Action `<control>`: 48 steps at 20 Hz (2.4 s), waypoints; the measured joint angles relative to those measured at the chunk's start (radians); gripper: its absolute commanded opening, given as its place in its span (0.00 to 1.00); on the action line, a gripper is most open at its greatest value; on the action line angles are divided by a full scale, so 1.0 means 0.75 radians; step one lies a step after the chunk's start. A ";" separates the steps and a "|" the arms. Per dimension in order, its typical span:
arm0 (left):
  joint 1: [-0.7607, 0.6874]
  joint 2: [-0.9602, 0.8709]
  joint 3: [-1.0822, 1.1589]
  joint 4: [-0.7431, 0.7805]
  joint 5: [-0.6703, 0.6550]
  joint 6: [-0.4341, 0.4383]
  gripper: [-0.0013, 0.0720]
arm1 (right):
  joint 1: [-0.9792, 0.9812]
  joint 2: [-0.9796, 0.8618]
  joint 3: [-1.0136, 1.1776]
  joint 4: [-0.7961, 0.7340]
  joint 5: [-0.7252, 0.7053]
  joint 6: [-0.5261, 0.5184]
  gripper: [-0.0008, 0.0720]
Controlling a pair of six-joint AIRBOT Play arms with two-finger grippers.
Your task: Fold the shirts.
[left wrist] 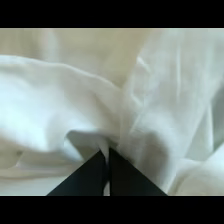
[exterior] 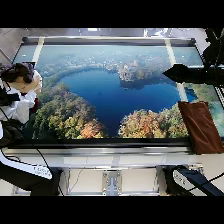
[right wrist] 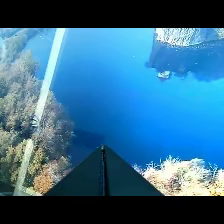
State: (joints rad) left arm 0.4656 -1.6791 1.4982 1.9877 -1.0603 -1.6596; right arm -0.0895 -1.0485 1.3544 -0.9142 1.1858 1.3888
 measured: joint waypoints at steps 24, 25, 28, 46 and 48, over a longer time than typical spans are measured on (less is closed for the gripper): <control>-1.148 0.642 -0.020 -0.146 -0.176 -0.025 0.98 | -0.021 -0.021 0.570 -0.509 0.326 0.007 0.40; -1.065 0.631 -0.041 -0.052 -0.216 -0.080 0.98 | -0.018 -0.031 0.520 -0.502 0.369 0.007 0.40; -0.734 0.568 -0.123 0.023 -0.263 -0.195 0.98 | 0.038 -0.050 0.251 -0.382 0.376 0.008 0.40; 0.177 0.044 -0.186 -0.893 0.087 0.059 0.97 | 0.526 -0.238 -0.482 -0.195 -0.172 0.171 0.63; 0.184 0.007 -0.186 -1.016 0.135 0.101 0.95 | 0.531 -0.239 -0.483 -0.167 -0.187 0.182 0.63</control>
State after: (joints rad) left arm 0.6037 -1.6737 1.3586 1.2255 -0.9588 -1.5837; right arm 0.3084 -1.2274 0.9924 -1.0397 1.0454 1.5249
